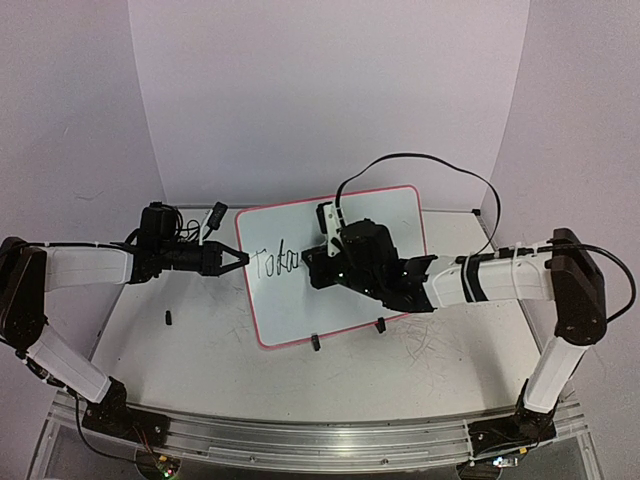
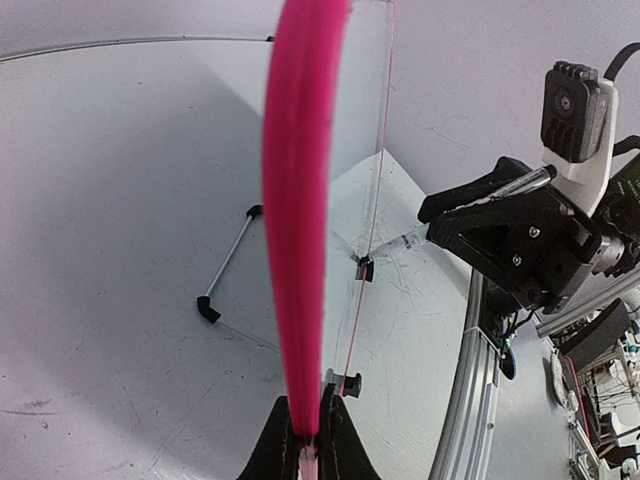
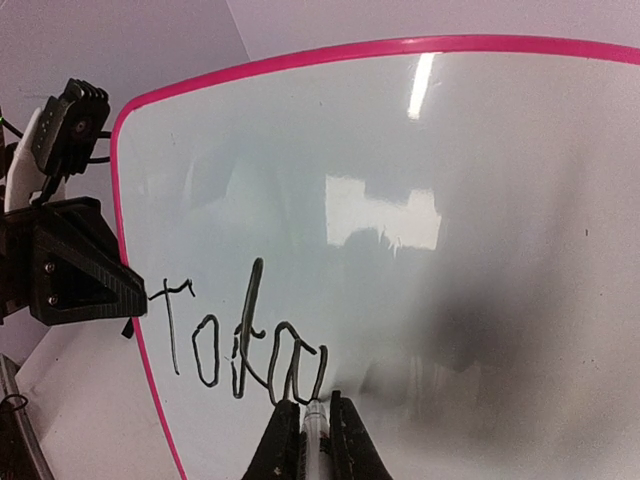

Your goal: Write a sentence on the whiteboard

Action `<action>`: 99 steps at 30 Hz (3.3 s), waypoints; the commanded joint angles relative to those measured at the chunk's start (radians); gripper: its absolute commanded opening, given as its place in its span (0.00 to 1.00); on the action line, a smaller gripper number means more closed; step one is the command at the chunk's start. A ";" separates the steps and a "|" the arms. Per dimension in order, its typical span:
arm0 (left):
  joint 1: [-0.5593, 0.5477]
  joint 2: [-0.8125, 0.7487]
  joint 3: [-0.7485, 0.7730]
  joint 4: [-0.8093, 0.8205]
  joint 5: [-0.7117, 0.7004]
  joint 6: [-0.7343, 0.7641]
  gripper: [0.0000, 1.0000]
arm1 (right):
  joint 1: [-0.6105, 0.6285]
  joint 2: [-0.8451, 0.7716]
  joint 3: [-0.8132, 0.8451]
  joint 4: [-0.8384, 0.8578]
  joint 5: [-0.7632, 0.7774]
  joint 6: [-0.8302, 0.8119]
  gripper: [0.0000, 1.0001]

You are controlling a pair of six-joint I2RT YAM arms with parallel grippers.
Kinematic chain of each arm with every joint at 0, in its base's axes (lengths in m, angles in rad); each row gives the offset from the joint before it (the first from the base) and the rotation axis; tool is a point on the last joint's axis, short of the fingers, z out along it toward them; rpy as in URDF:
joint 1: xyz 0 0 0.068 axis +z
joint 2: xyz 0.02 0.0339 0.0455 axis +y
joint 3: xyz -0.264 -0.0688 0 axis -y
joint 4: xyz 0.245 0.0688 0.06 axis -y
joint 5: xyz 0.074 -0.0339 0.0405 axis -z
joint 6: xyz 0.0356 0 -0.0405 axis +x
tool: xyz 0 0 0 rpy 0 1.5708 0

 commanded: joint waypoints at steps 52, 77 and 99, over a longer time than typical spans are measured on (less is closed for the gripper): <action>0.004 0.021 0.033 -0.031 -0.078 0.039 0.00 | 0.021 0.027 0.080 -0.033 -0.043 0.004 0.00; 0.003 0.007 0.003 -0.039 -0.125 0.081 0.00 | -0.068 -0.328 -0.165 -0.020 -0.076 -0.162 0.00; -0.008 0.027 0.004 -0.039 -0.172 0.103 0.00 | -0.054 -0.175 0.043 -0.137 -0.053 -0.141 0.00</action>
